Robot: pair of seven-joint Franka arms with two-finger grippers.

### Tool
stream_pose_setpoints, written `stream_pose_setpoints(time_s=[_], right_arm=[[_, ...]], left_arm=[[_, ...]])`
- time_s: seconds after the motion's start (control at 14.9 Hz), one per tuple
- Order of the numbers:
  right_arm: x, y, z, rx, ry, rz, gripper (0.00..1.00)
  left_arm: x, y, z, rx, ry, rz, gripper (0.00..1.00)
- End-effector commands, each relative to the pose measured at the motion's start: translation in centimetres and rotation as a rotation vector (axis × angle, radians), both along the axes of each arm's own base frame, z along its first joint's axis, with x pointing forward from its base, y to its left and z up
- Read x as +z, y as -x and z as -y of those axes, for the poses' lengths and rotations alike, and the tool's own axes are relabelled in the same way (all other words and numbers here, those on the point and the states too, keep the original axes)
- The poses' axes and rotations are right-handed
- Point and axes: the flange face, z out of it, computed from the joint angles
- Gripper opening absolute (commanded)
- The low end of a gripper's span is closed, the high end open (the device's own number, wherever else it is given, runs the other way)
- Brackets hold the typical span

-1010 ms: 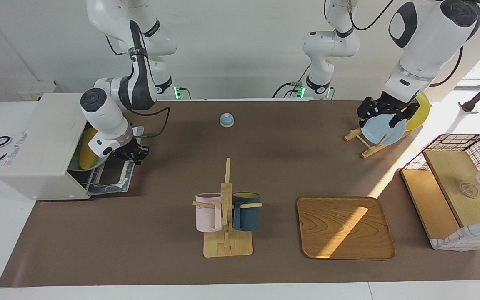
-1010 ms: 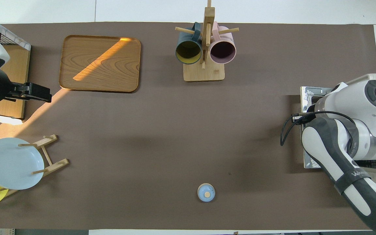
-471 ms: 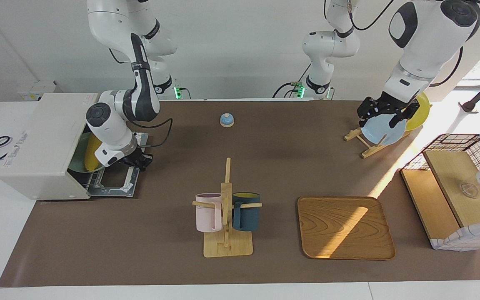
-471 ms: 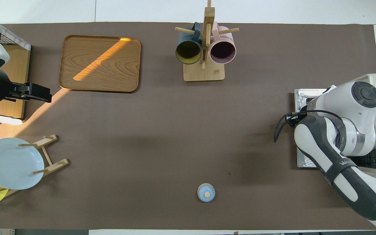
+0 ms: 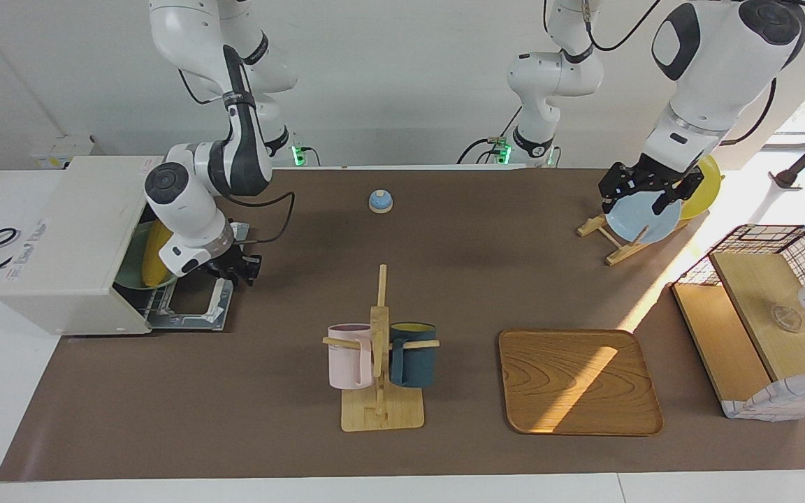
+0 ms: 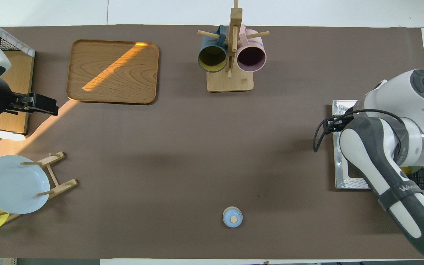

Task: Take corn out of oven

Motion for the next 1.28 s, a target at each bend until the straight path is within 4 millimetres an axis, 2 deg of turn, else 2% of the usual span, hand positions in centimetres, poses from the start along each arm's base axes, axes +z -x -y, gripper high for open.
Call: stream_pose_setpoints(time_s=[0.0,0.27,0.54,0.61,0.67,0.74,0.88,1.01,1.08,1.14,1.21], right_arm=[[2.1,1.1,2.2,-0.024,0.070,-0.033,0.56],[0.9,2.9,6.2,-0.076,0.078,-0.058,0.56],[-0.6,4.1,6.9,0.047,0.118,-0.036,0.52],[-0.9,4.4,7.0,0.049,0.119,-0.034,0.43],[-1.3,4.7,6.8,0.051,0.117,-0.039,0.26],[-1.4,4.8,6.7,0.057,0.117,-0.034,0.04],[-1.3,4.8,6.5,0.110,0.113,-0.034,0.00],[-0.6,4.0,5.4,0.157,0.139,-0.029,0.00],[0.0,3.3,3.1,0.192,0.146,-0.018,0.00],[0.7,2.7,-0.4,0.213,0.155,-0.011,0.00],[1.7,2.0,-3.0,0.179,0.169,-0.006,0.00]], left_arm=[[0.3,0.5,-0.3,-0.012,-0.018,0.007,1.00],[0.3,0.4,-0.3,-0.012,-0.018,0.009,1.00],[0.3,0.4,-0.3,-0.012,-0.018,0.009,1.00],[0.3,0.4,-0.3,-0.012,-0.018,0.009,1.00],[0.3,0.4,-0.3,-0.012,-0.018,0.009,1.00],[0.3,0.4,-0.3,-0.012,-0.018,0.009,1.00],[0.3,0.4,-0.3,-0.012,-0.018,0.009,1.00],[0.3,0.4,-0.3,-0.012,-0.018,0.009,1.00],[0.3,0.4,-0.3,-0.012,-0.018,0.009,1.00],[0.3,0.4,-0.3,-0.012,-0.018,0.009,1.00],[0.3,0.4,-0.3,-0.012,-0.018,0.009,1.00]])
